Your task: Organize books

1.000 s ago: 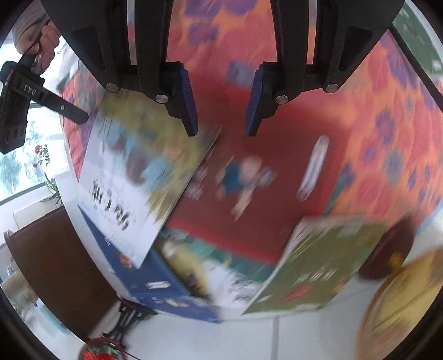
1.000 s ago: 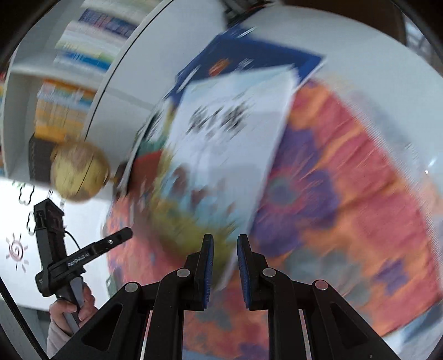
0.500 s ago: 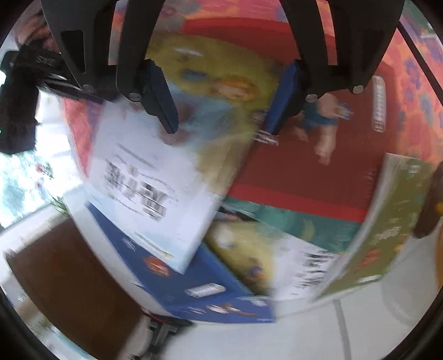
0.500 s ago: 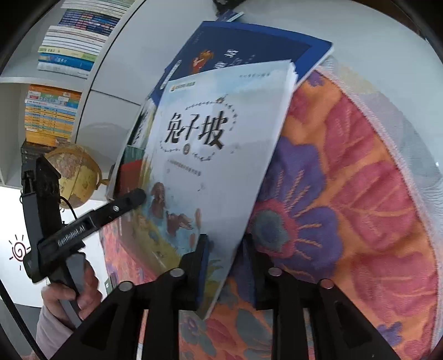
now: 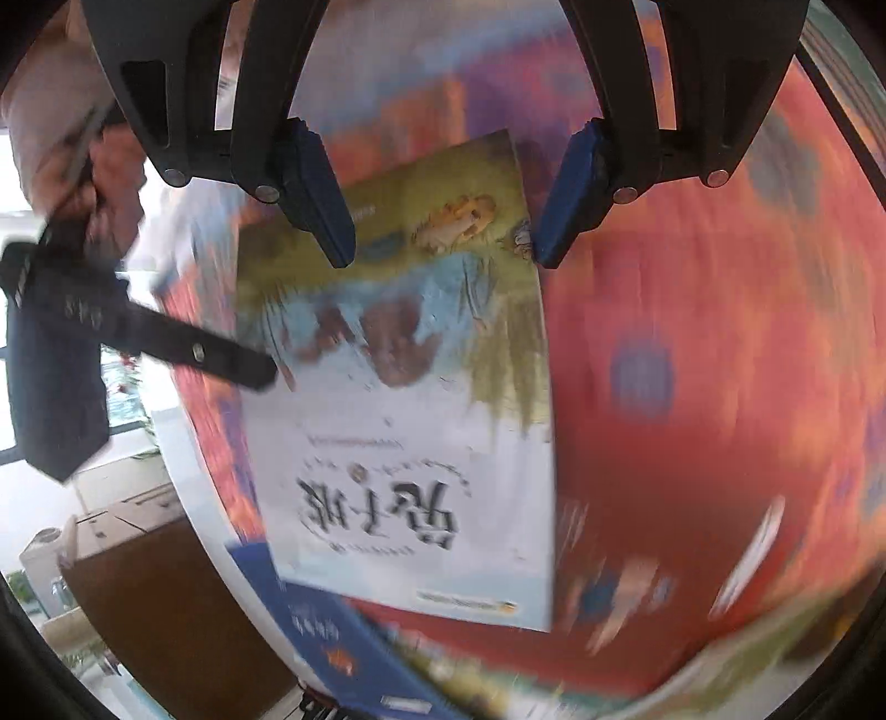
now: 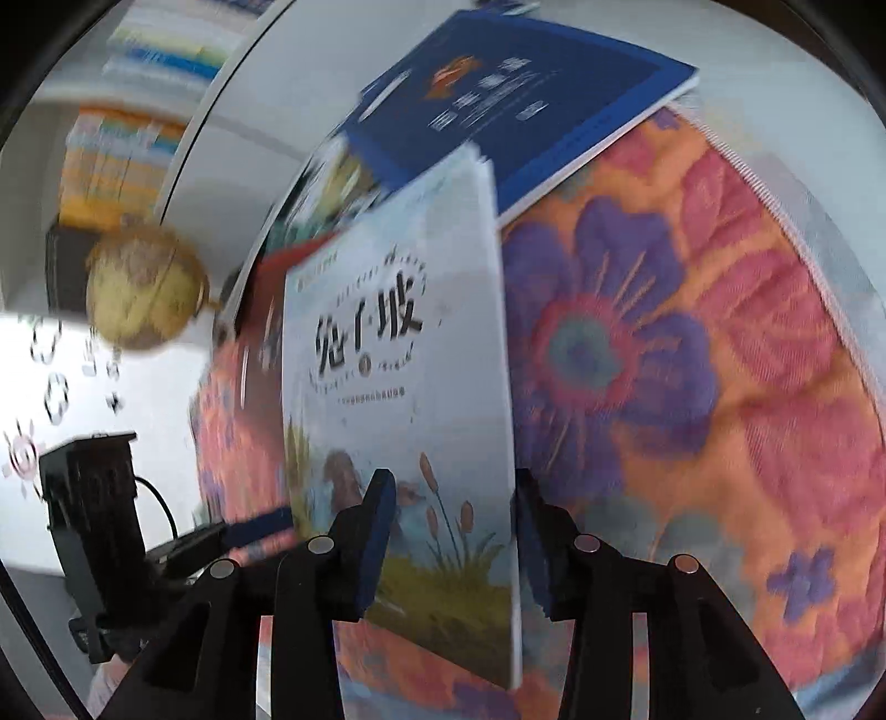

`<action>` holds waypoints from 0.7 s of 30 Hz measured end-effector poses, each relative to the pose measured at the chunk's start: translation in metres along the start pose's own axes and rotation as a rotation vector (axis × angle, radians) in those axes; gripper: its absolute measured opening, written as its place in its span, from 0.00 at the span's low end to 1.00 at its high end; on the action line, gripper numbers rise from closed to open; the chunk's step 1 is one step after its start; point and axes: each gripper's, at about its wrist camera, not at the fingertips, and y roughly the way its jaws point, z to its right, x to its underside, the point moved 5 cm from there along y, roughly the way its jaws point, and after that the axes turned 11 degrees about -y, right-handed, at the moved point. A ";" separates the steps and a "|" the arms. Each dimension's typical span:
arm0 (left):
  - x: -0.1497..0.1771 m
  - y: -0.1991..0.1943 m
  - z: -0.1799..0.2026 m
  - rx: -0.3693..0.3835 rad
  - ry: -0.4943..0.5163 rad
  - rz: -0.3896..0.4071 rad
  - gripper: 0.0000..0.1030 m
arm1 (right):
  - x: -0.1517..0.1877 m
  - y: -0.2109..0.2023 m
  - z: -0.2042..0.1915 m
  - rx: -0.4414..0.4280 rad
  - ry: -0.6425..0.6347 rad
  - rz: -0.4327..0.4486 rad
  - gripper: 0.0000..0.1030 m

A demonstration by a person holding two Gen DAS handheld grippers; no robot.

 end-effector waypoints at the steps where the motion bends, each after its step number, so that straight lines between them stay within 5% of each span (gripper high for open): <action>1: 0.013 -0.002 -0.006 0.019 -0.007 -0.016 0.62 | 0.012 0.003 -0.005 -0.035 -0.024 -0.043 0.41; 8: 0.028 -0.010 -0.048 0.148 -0.209 -0.014 0.54 | 0.033 0.005 0.017 -0.130 0.008 -0.113 0.31; 13: 0.008 -0.006 -0.041 0.181 -0.175 -0.001 0.51 | 0.030 0.012 0.022 -0.243 -0.046 -0.163 0.30; 17: -0.001 -0.001 -0.034 0.171 -0.159 0.012 0.46 | 0.030 0.015 0.026 -0.257 -0.075 -0.171 0.15; 21: -0.006 -0.002 -0.031 0.142 -0.141 0.025 0.46 | 0.025 0.020 0.022 -0.277 -0.075 -0.178 0.14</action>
